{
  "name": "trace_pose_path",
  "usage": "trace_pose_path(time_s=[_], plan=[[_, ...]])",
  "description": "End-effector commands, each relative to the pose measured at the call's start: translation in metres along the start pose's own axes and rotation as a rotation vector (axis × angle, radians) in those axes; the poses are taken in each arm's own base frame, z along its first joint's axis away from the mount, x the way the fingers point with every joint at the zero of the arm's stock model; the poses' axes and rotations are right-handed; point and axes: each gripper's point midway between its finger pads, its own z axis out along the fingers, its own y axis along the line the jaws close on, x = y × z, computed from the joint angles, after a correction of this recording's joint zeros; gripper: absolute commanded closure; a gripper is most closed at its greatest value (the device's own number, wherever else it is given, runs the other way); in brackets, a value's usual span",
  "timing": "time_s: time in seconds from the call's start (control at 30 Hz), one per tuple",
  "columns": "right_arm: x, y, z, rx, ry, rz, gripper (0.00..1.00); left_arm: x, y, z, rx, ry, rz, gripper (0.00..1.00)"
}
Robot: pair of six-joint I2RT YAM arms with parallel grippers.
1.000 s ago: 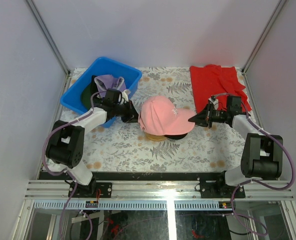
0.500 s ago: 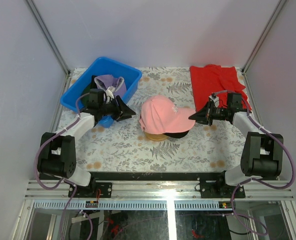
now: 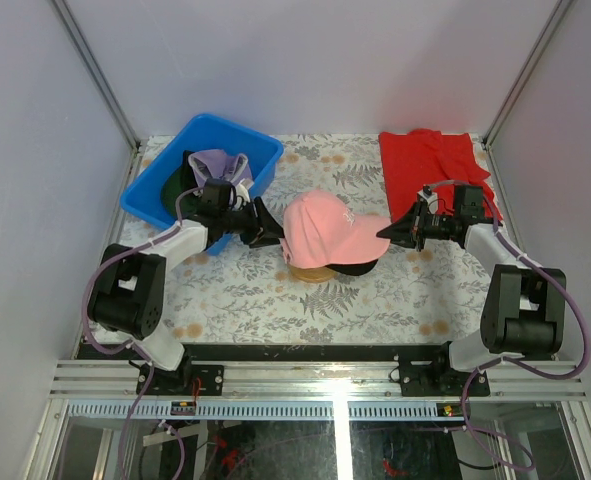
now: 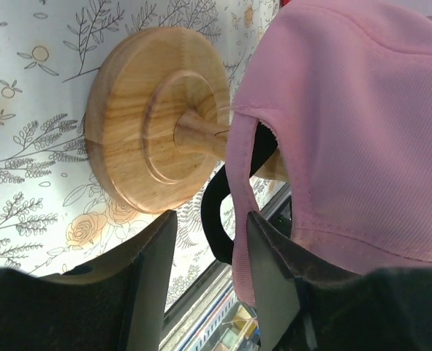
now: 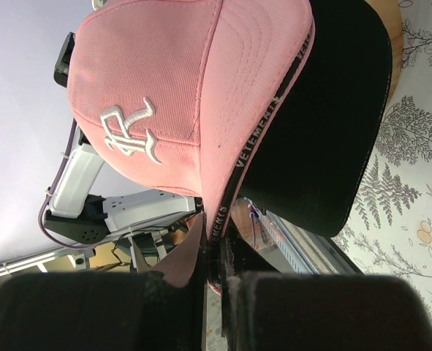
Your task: Stack the hats
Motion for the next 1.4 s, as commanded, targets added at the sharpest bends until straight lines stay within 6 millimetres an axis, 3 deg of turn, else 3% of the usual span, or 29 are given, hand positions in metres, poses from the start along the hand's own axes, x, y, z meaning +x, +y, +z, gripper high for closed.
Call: trace_pose_path(time_s=[0.0,0.23,0.53,0.67,0.8,1.0,1.13,1.37], plan=[[-0.007,-0.001,0.000,0.051,-0.063,-0.029,1.00,-0.018,-0.015,0.006,0.031,-0.041,0.050,0.57],[-0.003,-0.006,0.000,0.055,-0.062,-0.023,1.00,-0.015,-0.019,0.013,0.037,-0.019,0.058,0.57],[-0.003,-0.005,0.000,0.051,-0.061,-0.025,1.00,-0.010,-0.039,0.005,0.094,-0.013,0.091,0.53],[-0.003,-0.007,0.000,0.056,-0.059,-0.020,1.00,0.001,-0.017,0.015,0.051,0.021,0.079,0.58],[-0.004,-0.016,0.000,0.099,-0.060,-0.015,0.99,0.012,0.009,0.021,-0.010,0.041,0.061,0.72],[0.000,-0.028,-0.003,0.169,-0.057,-0.031,0.63,0.014,0.016,0.021,-0.042,0.046,0.061,0.74],[0.002,-0.037,-0.006,0.233,-0.069,-0.038,0.58,0.009,0.012,0.020,-0.049,0.041,0.074,0.74],[0.008,-0.047,-0.008,0.265,-0.066,-0.035,0.58,0.002,0.004,0.017,-0.053,0.029,0.092,0.74]])
